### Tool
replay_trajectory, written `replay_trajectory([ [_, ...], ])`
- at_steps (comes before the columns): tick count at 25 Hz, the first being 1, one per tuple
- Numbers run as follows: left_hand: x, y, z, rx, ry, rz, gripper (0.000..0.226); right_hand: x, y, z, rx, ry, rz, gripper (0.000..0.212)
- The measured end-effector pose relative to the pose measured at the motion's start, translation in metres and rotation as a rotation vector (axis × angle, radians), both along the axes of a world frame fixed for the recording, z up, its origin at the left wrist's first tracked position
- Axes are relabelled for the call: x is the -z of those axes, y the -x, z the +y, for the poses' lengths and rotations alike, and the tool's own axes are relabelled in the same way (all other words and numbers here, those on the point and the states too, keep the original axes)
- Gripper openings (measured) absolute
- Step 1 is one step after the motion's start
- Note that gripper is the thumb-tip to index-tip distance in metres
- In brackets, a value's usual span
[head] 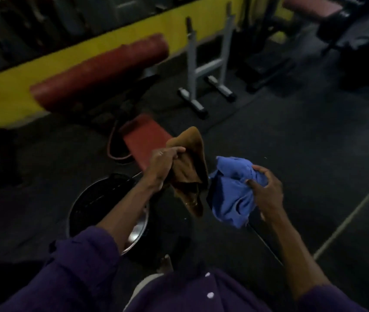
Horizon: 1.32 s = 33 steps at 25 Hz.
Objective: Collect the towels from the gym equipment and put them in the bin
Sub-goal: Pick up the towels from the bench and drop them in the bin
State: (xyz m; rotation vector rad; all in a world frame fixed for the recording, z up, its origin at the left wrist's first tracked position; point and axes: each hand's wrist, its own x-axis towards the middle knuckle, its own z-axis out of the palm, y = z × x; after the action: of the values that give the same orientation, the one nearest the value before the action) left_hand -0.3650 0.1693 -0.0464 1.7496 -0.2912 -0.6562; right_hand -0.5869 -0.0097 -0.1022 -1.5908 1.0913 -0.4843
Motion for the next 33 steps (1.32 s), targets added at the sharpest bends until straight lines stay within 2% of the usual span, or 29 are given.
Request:
replay_trajectory([
  [4, -0.026, -0.069, 0.101, -0.194, 0.015, -0.018, 0.026, -0.014, -0.105, 0.045, -0.241, 0.069, 0.025, 0.041],
  [9, -0.027, -0.116, 0.199, -0.363, -0.016, -0.011, 0.057, -0.012, -0.173, 0.103, -0.388, 0.065, 0.028, 0.038],
  [12, 0.001, -0.132, 0.242, -0.435, -0.054, 0.055, 0.049, -0.013, -0.203, 0.135, -0.466, 0.050, 0.023, 0.037],
  [15, 0.043, -0.138, 0.272, -0.400, -0.120, 0.211, 0.026, -0.017, -0.227, 0.163, -0.545, 0.085, 0.040, 0.038],
  [17, 0.070, -0.142, 0.292, -0.419, -0.134, 0.313, 0.026, -0.017, -0.245, 0.183, -0.598, 0.129, 0.065, 0.037],
  [21, 0.105, -0.145, 0.332, -0.627, -0.096, 0.338, 0.016, -0.014, -0.276, 0.232, -0.732, 0.153, 0.080, 0.037],
  [29, 0.165, -0.127, 0.404, -0.842, -0.093, 0.406, 0.018, -0.004, -0.370, 0.331, -1.011, 0.136, -0.036, 0.037],
  [33, 0.191, -0.127, 0.424, -0.887, -0.092, 0.425, 0.014, 0.048, -0.393, 0.366, -1.166, 0.193, 0.125, 0.033],
])
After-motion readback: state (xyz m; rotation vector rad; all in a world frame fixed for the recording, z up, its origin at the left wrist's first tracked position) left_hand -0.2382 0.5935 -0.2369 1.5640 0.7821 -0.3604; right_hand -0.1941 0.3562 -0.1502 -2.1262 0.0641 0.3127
